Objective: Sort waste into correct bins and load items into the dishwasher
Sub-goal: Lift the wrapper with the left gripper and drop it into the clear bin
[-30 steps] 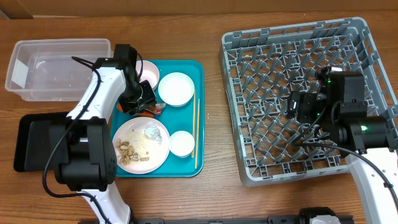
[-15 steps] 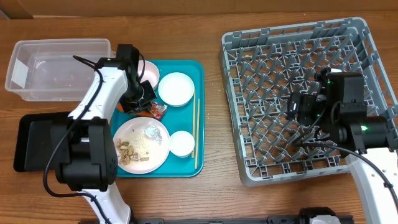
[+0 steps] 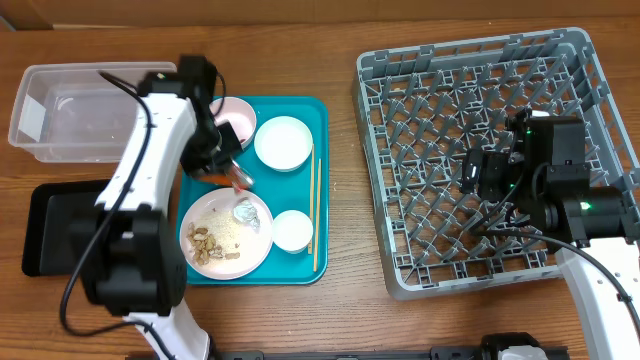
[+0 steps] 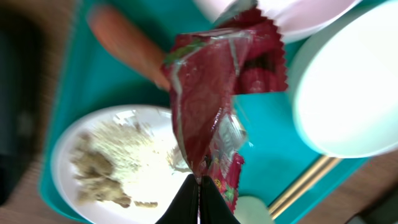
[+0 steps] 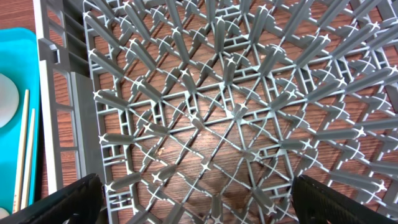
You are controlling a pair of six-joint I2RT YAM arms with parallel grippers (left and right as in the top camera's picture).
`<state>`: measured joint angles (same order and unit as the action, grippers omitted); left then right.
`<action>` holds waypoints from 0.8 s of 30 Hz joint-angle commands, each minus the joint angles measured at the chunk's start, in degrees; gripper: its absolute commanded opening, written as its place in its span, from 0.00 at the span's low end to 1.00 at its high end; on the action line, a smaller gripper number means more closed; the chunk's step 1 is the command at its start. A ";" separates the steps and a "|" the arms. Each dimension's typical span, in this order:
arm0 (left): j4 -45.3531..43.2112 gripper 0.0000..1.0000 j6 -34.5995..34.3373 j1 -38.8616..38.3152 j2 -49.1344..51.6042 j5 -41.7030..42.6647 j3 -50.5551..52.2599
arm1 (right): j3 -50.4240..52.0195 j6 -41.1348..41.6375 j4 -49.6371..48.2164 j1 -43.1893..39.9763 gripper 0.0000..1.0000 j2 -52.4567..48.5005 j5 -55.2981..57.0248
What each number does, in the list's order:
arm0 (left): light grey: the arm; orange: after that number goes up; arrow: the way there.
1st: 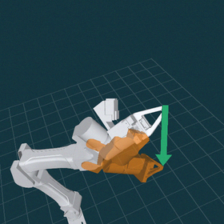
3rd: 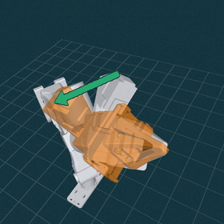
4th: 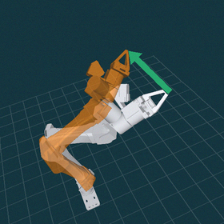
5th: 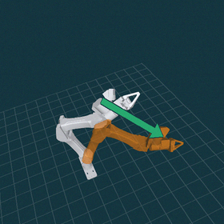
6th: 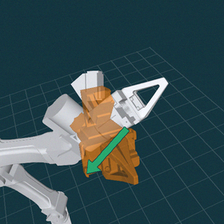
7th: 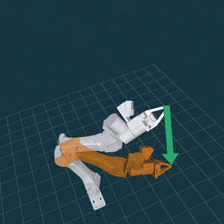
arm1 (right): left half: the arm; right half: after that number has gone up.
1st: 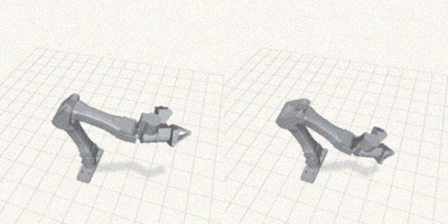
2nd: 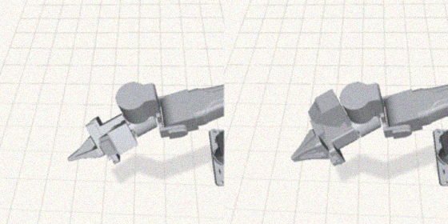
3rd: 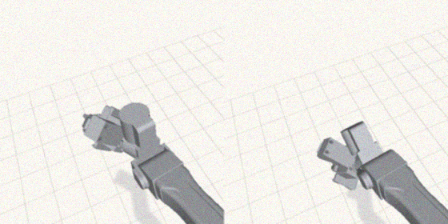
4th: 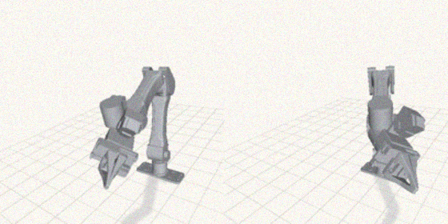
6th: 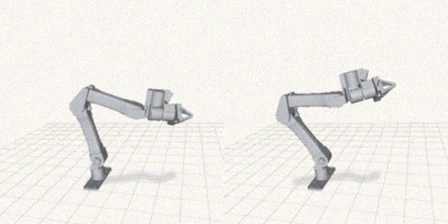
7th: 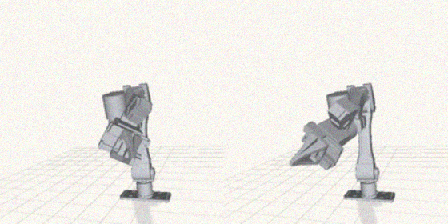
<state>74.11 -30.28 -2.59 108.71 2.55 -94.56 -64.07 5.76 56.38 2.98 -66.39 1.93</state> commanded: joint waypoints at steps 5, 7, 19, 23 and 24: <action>-4.83 0.04 0.04 5.49 -9.33 -17.64 -10.16 | -1.46 -0.20 -0.33 -0.11 1.00 0.42 0.57; -7.78 0.04 0.02 8.04 -9.05 -19.06 -10.12 | -1.46 -0.20 -0.28 -0.11 1.00 0.42 0.55; -10.88 0.63 2.23 15.21 -3.65 -12.39 -10.95 | -1.46 -0.20 -0.09 -0.11 1.00 0.42 0.55; -3.89 0.61 5.18 12.52 -6.01 1.90 -11.17 | -1.46 -0.20 -0.07 -0.11 1.00 0.42 0.57; -0.76 0.62 5.22 11.52 -6.08 4.46 -11.17 | -1.46 -0.20 -0.07 -0.11 1.00 0.42 0.57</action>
<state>68.10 -28.12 12.08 105.80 -5.91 -104.53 -64.07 5.76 56.55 2.98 -66.39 1.93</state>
